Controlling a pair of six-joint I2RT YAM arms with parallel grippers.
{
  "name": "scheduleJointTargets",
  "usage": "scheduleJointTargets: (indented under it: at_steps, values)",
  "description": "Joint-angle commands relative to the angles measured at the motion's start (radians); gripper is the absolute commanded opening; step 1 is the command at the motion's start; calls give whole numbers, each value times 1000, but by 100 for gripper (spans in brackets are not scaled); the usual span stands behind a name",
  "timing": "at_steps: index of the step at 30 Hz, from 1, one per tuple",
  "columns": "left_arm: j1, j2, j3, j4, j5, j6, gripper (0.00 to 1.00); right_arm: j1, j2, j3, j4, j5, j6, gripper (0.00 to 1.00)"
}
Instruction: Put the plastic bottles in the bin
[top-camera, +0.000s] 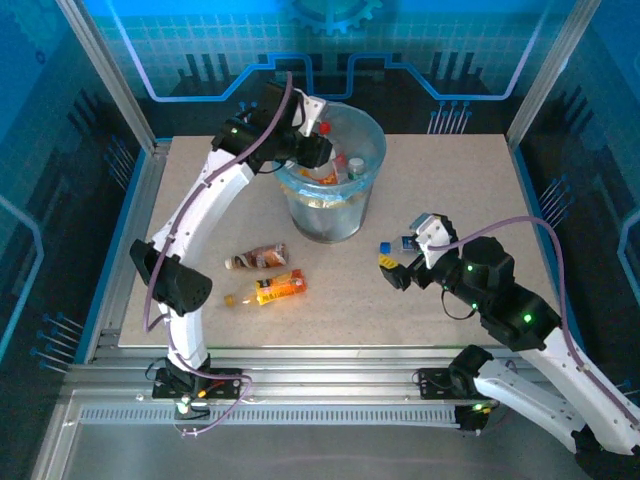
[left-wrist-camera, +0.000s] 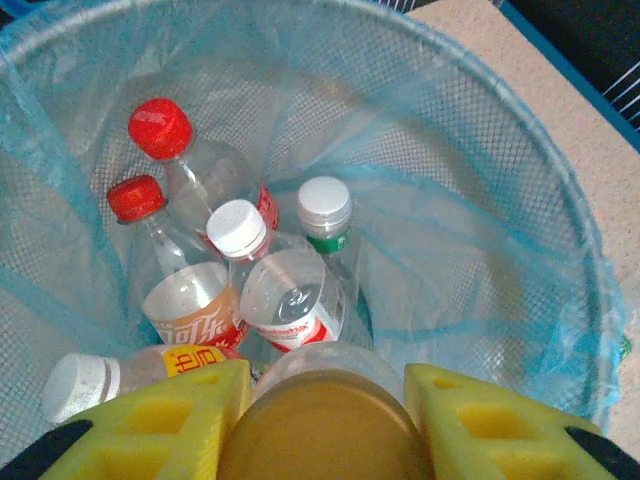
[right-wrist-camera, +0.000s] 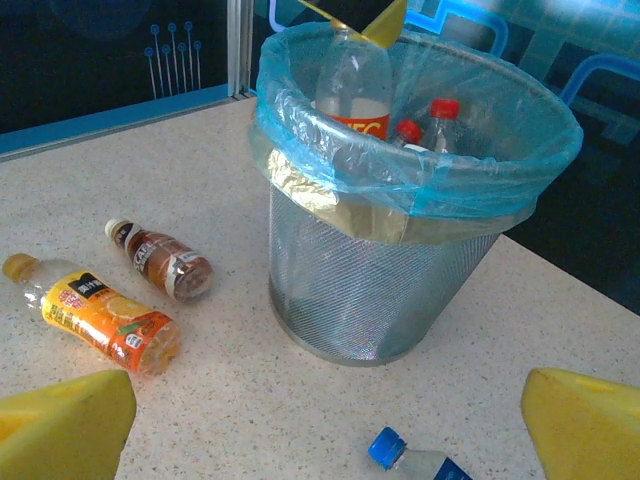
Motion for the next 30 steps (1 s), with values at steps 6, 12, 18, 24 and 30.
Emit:
scheduleJointTargets:
  at_steps: [6,12,18,24,30]
  values:
    - [-2,59,-55,-14,106,34,0,15,-12,-30,-3,5,28,100]
    - [-26,120,-60,7,116,62,2,15,-12,-37,-9,9,27,100]
    - [-30,160,-66,20,108,68,11,15,-15,-41,-22,13,23,100]
    - [-29,188,-82,37,102,78,12,15,-18,-49,-23,23,14,100]
    - [-28,208,-131,65,101,83,13,14,-18,-60,-25,28,12,100]
